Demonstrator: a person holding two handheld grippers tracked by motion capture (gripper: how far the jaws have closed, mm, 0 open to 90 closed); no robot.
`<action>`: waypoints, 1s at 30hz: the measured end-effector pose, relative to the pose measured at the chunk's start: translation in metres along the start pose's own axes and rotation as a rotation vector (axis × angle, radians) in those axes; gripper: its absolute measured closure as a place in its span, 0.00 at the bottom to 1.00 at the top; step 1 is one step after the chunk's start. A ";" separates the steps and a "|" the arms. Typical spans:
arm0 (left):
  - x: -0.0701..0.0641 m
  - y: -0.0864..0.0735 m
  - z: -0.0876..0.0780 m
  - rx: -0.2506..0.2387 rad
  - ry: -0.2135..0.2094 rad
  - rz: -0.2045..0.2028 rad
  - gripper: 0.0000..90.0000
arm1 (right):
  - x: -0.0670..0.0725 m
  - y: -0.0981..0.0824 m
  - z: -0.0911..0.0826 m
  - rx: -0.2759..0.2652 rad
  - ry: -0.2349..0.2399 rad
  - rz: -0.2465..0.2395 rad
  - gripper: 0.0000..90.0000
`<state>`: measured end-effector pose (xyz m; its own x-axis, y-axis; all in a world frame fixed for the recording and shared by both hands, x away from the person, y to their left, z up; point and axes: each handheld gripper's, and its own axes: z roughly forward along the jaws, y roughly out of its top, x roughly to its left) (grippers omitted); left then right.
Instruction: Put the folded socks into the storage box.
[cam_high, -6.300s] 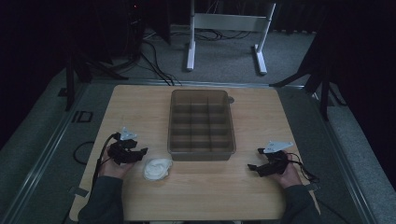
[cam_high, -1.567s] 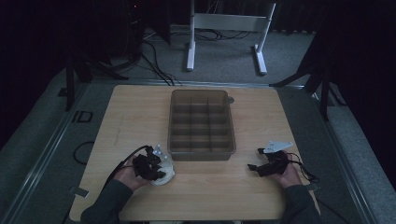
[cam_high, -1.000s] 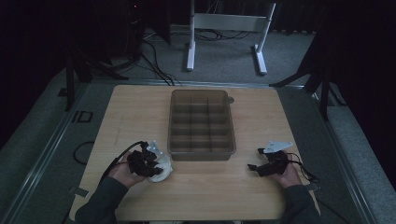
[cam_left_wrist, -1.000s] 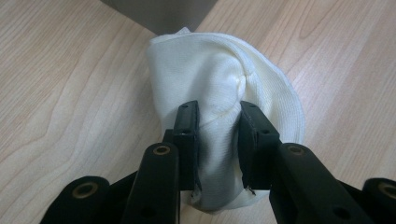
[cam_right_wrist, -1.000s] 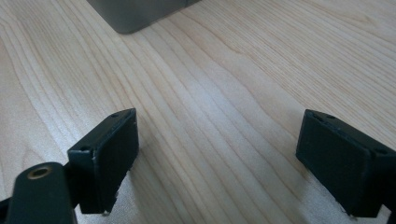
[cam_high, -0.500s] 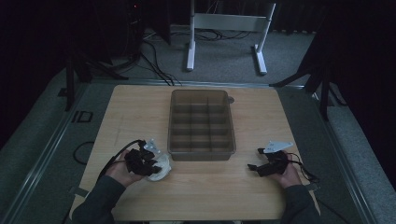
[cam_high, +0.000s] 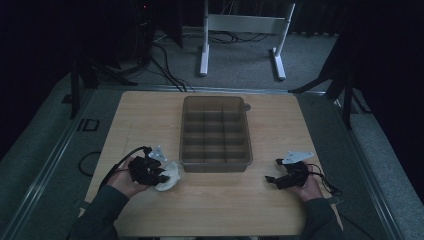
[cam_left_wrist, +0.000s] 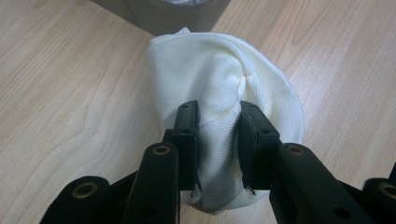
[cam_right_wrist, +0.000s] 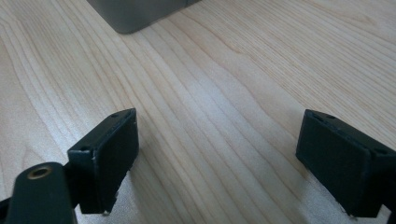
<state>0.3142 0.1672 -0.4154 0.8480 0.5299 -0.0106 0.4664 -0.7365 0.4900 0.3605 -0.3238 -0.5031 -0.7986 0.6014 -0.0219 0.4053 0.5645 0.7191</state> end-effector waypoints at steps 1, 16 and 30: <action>0.000 0.000 0.000 0.000 0.000 0.000 0.79 | 0.000 0.000 0.000 0.000 0.000 0.000 0.14; 0.008 0.004 -0.016 -0.020 0.013 0.030 0.79 | 0.000 0.000 0.000 0.000 0.000 0.000 0.14; 0.016 0.011 -0.025 -0.042 0.022 0.055 0.79 | 0.000 0.000 0.000 0.000 0.000 0.000 0.14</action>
<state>0.3268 0.1784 -0.3886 0.8661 0.4986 0.0366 0.4078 -0.7470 0.5251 0.3605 -0.3238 -0.5031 -0.7987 0.6013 -0.0220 0.4054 0.5647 0.7189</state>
